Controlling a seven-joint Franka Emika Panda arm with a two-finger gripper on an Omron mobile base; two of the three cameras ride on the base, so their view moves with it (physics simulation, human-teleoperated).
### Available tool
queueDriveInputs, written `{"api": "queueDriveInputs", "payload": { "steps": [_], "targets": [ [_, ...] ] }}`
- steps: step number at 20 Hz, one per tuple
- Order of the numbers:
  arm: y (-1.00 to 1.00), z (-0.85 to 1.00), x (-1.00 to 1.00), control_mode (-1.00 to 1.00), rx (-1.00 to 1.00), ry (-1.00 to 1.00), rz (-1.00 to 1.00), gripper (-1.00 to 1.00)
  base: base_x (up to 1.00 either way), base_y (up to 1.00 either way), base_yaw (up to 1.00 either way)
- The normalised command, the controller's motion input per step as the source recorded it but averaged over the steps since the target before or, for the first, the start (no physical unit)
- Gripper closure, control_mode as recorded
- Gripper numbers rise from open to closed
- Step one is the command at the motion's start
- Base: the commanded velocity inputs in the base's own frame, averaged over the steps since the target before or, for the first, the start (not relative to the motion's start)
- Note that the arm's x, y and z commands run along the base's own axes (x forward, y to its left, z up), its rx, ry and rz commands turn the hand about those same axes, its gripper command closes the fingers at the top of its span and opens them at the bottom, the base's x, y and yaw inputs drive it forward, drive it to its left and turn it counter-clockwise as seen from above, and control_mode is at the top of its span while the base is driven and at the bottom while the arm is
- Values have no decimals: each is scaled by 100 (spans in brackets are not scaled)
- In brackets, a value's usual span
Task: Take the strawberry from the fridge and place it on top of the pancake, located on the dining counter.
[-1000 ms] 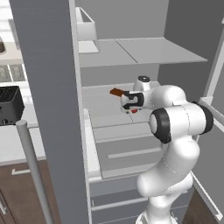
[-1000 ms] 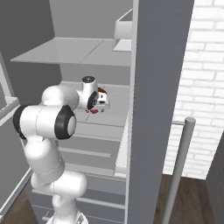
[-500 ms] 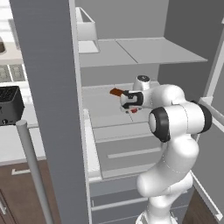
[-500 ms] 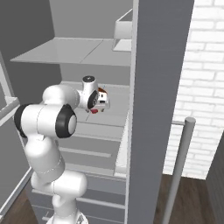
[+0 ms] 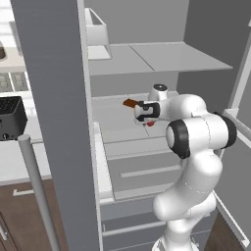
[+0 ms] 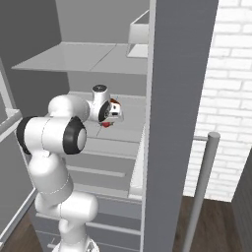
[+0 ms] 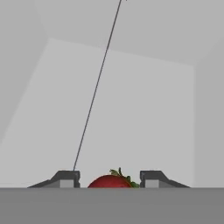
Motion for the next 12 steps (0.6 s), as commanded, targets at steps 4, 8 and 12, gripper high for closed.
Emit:
{"api": "queueDriveInputs", "payload": {
  "steps": [4,8,12],
  "targets": [
    [0,0,-22,-100,0,-2,-2,100,0,0,0],
    [0,12,-61,-100,0,-19,-12,100,0,0,0],
    [0,23,-97,-100,1,-27,-17,100,0,0,0]
  ]
}}
